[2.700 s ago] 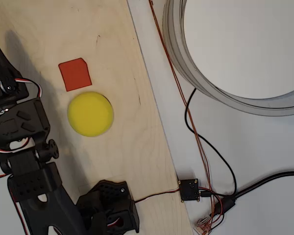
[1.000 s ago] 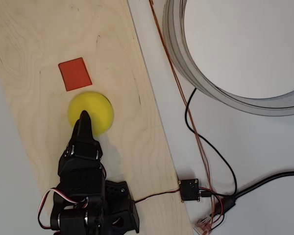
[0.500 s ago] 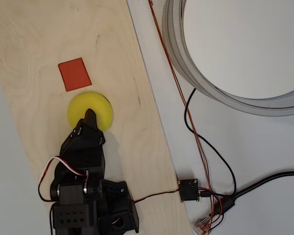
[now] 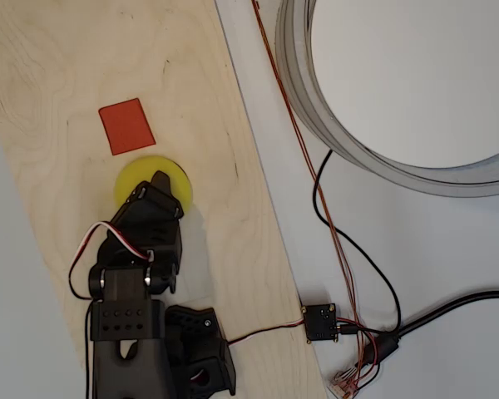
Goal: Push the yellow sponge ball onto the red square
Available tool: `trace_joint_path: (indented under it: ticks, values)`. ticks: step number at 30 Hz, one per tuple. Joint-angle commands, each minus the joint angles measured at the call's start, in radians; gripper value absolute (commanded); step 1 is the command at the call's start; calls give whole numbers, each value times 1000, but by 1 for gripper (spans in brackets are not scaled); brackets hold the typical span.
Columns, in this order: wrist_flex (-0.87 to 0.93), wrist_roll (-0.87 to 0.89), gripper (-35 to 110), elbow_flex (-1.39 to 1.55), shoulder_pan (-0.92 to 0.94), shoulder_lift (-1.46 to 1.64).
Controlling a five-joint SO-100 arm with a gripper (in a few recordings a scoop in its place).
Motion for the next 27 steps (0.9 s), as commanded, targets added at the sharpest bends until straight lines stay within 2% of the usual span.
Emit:
trace_joint_path:
  ticks: [1, 12, 27]
  values:
    - [-12, 18, 10, -55, 3, -35]
    - [-84, 41, 10, -144, -25, -181]
    - [-86, 48, 9, -379, -29, -353]
